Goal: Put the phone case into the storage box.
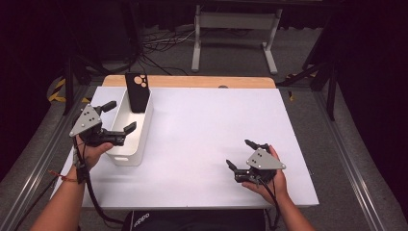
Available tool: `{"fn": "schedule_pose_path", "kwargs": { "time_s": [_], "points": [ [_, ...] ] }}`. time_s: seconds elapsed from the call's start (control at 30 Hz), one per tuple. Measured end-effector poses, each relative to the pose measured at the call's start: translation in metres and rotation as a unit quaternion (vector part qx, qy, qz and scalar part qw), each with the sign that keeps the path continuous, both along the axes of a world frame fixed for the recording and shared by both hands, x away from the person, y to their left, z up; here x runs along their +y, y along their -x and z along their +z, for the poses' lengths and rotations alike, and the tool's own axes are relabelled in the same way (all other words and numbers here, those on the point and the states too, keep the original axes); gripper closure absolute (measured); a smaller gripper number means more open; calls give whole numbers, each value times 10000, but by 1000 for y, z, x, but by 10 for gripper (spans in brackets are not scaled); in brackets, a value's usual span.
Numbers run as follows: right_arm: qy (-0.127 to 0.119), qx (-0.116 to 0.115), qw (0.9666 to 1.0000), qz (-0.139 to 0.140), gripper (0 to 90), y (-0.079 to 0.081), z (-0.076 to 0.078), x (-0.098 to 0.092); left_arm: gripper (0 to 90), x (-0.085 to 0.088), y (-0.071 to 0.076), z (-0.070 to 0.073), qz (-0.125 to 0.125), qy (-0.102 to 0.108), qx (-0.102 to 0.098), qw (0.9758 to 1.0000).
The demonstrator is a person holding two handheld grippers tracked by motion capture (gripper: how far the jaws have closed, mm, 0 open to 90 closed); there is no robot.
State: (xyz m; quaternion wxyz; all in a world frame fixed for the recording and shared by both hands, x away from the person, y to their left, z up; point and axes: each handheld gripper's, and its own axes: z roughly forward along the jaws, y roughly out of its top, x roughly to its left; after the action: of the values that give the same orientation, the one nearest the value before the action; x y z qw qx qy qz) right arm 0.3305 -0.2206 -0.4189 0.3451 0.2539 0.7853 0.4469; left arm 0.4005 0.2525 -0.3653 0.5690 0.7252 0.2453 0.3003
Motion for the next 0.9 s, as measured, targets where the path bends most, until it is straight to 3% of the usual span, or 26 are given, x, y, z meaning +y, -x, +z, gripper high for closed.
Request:
{"fn": "schedule_pose_path", "kwargs": {
  "time_s": [0.9],
  "points": [
    [-35, -115, 9999, 106, 132, 2, 4, 5, 50, -20, 44, 2, -362, -112, -219, 9990]
  ]
}}
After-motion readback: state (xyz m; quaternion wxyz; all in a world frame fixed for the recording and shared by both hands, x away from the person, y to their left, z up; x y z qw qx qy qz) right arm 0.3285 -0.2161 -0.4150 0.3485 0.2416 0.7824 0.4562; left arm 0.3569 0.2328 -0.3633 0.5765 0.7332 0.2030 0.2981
